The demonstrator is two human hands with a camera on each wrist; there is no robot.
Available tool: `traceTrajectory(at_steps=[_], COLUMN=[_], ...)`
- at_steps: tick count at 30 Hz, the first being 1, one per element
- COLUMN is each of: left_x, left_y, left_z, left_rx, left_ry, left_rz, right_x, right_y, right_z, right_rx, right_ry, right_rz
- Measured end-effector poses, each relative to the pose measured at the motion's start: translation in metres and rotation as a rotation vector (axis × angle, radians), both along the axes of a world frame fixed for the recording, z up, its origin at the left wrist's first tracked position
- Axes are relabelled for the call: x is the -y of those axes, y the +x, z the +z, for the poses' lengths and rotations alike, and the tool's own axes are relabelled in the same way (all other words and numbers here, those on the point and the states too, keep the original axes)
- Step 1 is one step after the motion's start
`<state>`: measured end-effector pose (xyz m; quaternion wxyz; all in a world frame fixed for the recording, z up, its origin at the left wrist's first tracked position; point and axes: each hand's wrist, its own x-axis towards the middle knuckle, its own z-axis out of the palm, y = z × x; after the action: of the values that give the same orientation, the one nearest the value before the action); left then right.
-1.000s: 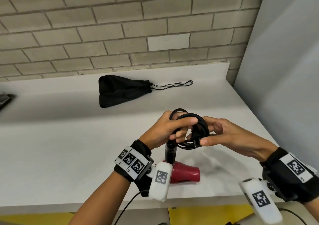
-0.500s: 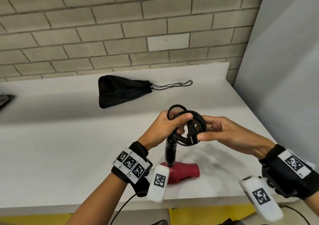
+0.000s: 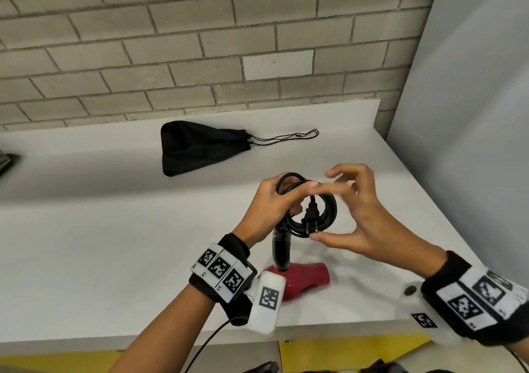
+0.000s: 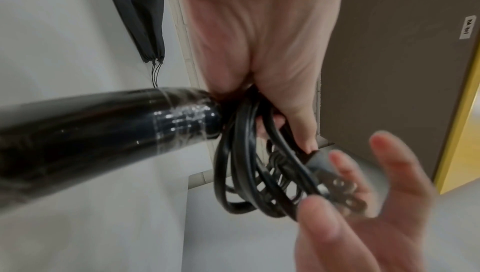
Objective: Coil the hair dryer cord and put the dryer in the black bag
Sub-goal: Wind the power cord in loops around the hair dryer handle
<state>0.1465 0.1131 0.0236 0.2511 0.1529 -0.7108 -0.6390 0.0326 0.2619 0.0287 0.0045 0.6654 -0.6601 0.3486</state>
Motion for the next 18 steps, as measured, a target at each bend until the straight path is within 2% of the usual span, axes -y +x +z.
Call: traceTrajectory(at_steps=[2, 3, 5, 7, 9, 14, 18], left_x=[-0.002, -0.003, -0.004, -0.005, -0.005, 0.000, 0.004], left_y=[-0.001, 0.000, 0.000, 0.000, 0.001, 0.006, 0.008], left_z=[0.001, 0.001, 0.001, 0.001, 0.001, -0.002, -0.006], left_rx=[-0.006, -0.012, -0.022, -0.026, -0.026, -0.030, -0.040], left_ry=[-0.007, -0.008, -0.029, -0.062, -0.079, -0.019, 0.043], left_rz=[0.001, -0.001, 0.012, 0.026, 0.038, 0.115, 0.169], right_x=[0.000, 0.001, 0.003, 0.006, 0.004, -0.021, -0.044], right_y=[0.004, 0.006, 0.011, 0.014, 0.014, 0.010, 0.008], right_z=[0.002, 0.002, 0.004, 0.013, 0.020, 0.007, -0.025], right_rx=[-0.227, -0.254, -0.191, -0.085, -0.066, -0.341, -0.440], right_ry=[-0.017, -0.024, -0.075, -0.184, -0.278, -0.326, -0.315], right_rz=[0.033, 0.068, 0.114, 0.094, 0.063, 0.100, 0.062])
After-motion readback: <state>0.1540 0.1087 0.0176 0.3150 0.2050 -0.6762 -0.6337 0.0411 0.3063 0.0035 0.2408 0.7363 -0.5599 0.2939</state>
